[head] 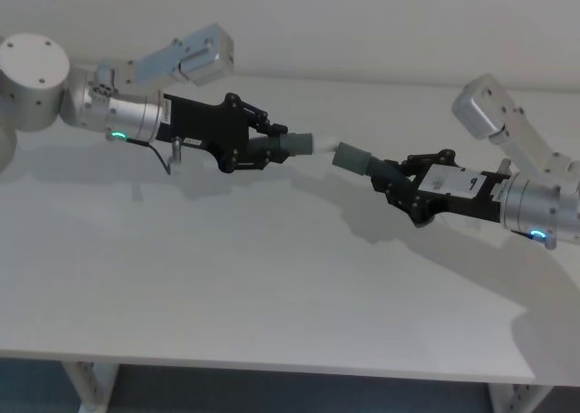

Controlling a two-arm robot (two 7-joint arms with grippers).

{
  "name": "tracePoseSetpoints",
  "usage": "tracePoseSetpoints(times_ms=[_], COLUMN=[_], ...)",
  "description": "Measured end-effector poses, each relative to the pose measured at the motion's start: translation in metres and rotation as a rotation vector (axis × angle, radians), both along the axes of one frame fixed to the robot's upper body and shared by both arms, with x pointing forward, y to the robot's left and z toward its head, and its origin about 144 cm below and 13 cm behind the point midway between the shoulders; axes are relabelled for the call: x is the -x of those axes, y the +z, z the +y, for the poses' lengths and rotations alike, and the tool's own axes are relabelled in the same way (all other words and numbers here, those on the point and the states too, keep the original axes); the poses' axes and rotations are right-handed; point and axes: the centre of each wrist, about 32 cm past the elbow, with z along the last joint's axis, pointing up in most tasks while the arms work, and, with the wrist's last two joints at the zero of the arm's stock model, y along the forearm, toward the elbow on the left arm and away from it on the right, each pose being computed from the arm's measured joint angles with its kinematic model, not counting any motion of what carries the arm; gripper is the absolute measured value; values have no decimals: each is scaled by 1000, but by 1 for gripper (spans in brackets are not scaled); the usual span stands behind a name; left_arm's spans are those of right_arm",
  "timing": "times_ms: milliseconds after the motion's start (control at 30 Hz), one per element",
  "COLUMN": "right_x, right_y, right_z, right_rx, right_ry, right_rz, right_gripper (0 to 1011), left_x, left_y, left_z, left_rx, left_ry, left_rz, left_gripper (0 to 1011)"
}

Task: Use both hands to pick up one end of the pipe from the table, align the ends, and insert them.

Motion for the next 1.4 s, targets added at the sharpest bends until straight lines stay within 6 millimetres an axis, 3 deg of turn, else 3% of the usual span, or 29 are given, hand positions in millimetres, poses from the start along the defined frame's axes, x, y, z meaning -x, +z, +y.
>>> tracePoseSetpoints(times_ms=[1400], right_x=[-8], right_y=[-2], right_z=[-8], right_rx=[-21], right_ry=[-24], right_rz=[11], right_gripper=[271], left_x=[-2], left_y=[-2], left_z=[-17], left_rx=[-27], left_ry=[-30], left_rz=[34], left_gripper=[347])
